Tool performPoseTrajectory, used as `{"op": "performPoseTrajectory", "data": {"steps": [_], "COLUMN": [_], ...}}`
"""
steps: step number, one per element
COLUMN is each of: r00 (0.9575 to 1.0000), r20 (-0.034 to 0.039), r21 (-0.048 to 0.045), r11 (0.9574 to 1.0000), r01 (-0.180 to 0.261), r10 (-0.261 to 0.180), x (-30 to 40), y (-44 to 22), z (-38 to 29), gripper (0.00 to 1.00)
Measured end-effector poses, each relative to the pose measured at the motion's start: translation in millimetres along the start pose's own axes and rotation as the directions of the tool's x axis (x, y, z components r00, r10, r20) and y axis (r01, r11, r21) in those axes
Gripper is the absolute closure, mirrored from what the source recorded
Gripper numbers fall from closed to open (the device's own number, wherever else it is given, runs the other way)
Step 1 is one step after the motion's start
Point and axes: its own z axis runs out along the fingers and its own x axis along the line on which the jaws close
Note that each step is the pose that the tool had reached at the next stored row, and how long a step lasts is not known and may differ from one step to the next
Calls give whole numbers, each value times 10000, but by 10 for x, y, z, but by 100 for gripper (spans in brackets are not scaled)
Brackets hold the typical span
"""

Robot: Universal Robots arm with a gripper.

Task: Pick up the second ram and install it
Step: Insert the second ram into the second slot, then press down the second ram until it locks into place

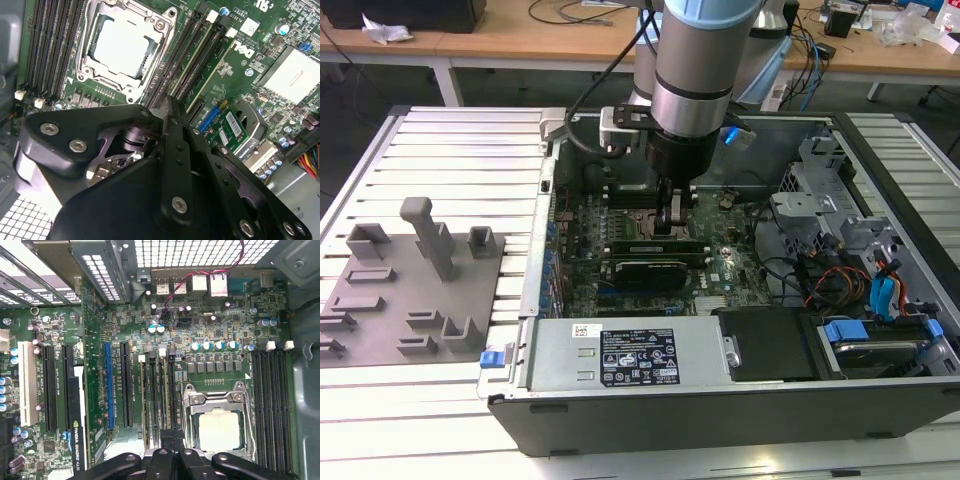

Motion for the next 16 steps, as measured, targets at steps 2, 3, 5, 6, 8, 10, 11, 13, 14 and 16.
{"op": "performPoseTrajectory", "data": {"steps": [2, 3, 5, 6, 8, 10, 11, 13, 14, 16], "r00": [10000, 10000, 10000, 10000, 10000, 10000, 10000, 10000, 10000, 10000], "r20": [-1, 0, -3, -4, -7, -8, -9, -11, -14, -15], "r21": [0, 0, -5, -34, -82, -90, -98, -102, -103, -101], "r11": [10000, 10000, 10000, 10000, 10000, 10000, 10000, 9999, 9999, 9999], "r01": [0, -1, -1, -2, -3, -2, -1, 0, 1, 4], "r10": [0, 1, 1, 2, 3, 1, 1, 0, -1, -4], "x": [0, 0, -2, -7, -16, -19, -19, -19, -18, -18], "y": [0, 0, -43, -137, -344, -404, -433, -443, -444, -446], "z": [-1, -1, 7, 32, 112, 148, 180, 209, 216, 234], "gripper": [89, 89, 89, 89, 89, 89, 89, 89, 89, 89]}}
